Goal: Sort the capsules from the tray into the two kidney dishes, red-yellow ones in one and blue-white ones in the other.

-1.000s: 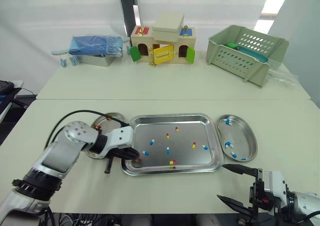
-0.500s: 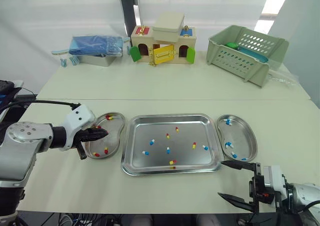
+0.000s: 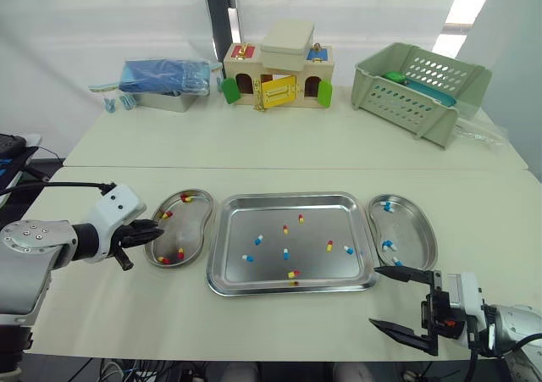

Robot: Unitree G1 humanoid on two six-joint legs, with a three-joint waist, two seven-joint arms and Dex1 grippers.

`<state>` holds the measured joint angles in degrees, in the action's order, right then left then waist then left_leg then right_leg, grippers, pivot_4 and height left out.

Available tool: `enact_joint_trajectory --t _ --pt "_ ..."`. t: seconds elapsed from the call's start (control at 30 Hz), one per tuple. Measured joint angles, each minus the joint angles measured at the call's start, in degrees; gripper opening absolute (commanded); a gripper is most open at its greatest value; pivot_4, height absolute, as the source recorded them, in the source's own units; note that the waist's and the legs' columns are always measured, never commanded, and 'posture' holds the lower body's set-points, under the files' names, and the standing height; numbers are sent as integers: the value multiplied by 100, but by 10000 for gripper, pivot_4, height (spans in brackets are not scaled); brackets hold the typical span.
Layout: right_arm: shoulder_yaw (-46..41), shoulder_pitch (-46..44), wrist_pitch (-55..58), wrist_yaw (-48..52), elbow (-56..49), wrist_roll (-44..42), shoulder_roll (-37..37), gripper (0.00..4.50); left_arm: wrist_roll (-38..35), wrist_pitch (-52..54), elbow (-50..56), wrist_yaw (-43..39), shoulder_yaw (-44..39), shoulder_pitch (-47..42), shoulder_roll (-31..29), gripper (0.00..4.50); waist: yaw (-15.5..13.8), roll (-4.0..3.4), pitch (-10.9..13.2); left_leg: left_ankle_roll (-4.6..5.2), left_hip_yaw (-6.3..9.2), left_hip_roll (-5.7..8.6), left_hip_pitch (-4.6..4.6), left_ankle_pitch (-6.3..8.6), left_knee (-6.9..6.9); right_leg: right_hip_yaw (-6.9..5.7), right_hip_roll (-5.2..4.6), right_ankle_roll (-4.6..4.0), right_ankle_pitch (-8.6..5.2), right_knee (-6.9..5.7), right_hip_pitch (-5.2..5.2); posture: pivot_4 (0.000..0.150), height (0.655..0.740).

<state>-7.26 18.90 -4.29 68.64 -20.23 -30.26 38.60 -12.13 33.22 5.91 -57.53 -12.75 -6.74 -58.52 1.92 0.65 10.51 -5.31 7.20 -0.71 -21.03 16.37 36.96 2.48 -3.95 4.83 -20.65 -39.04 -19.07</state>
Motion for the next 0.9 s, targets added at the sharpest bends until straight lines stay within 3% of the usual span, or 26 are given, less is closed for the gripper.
enact_joint_trajectory --t 0.23,0.3,0.63,0.9 --pt "0 -24 1 0 17 0 2 45000 -11 1 2 55 1 0 0 40310 0 0 0 0 0 0 0 0 0 0 0 0 0 0 0 1500 7400" --pt "0 -26 6 0 22 0 5 45000 -20 1 3 57 1 -1 0 44575 0 0 0 0 0 0 0 0 0 0 0 0 0 0 0 1500 7400" --pt "-336 28 601 -138 -70 -387 227 45000 -373 36 20 -67 -157 54 1 44575 -1 0 0 0 0 0 -1 0 0 1 0 0 0 -1 0 1500 7400" --pt "-1569 -302 1647 -139 543 -868 1358 45000 -1050 -403 61 -290 -1921 894 244 44575 42 1 1 1 -8 -2 1 0 -3 5 -1 -1 0 2 -1 1500 7400"
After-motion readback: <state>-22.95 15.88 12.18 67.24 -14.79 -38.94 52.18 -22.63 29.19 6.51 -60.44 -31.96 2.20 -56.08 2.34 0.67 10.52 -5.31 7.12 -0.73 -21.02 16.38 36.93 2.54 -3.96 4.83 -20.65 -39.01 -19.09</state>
